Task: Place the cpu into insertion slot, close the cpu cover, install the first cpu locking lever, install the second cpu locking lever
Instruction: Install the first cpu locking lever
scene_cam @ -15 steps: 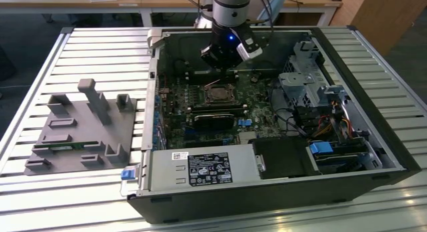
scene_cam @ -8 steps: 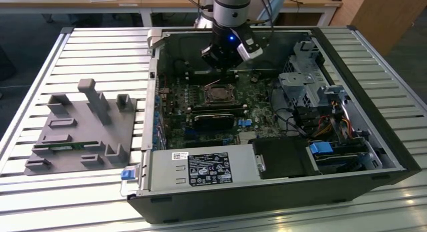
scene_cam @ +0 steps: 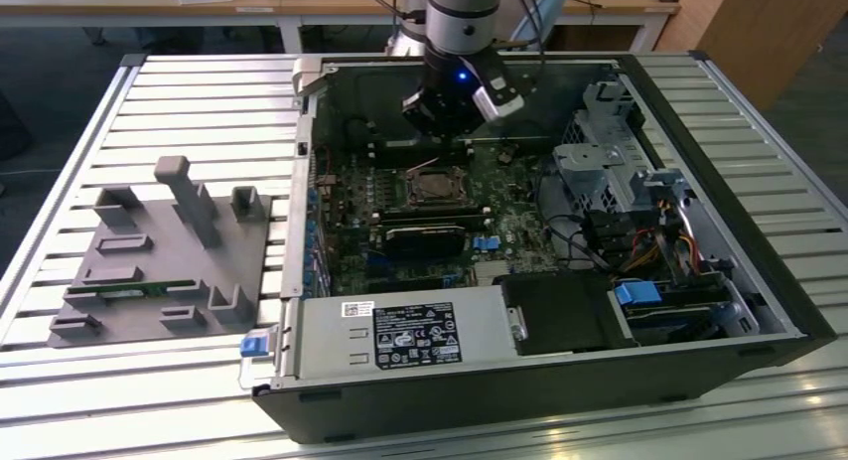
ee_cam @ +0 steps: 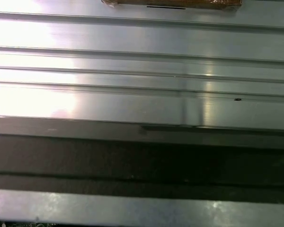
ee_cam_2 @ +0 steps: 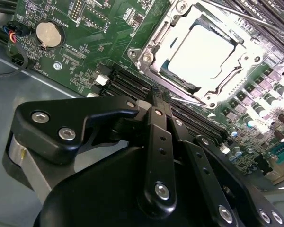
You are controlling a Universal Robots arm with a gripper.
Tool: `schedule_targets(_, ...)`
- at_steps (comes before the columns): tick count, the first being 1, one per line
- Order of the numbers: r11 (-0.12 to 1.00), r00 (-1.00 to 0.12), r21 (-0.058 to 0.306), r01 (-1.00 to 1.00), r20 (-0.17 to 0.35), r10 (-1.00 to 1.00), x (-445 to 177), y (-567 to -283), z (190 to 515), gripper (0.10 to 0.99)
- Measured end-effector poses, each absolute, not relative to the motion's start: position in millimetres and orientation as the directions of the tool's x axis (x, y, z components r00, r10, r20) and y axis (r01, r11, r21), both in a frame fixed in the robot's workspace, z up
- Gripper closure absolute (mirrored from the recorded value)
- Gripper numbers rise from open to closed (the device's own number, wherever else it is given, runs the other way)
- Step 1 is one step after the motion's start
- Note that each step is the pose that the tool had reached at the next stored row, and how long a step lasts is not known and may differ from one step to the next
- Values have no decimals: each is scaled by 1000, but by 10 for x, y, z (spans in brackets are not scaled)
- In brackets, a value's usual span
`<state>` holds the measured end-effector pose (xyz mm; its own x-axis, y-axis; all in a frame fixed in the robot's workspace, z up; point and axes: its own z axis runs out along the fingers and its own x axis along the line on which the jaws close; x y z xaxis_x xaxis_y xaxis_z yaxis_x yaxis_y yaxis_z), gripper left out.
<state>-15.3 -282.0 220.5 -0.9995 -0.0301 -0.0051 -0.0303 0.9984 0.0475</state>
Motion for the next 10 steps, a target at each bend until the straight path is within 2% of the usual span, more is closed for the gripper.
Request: schedule_targets(10, 998, -1000, 47, -30, -4, -30, -144, -2811, 2149, 965)
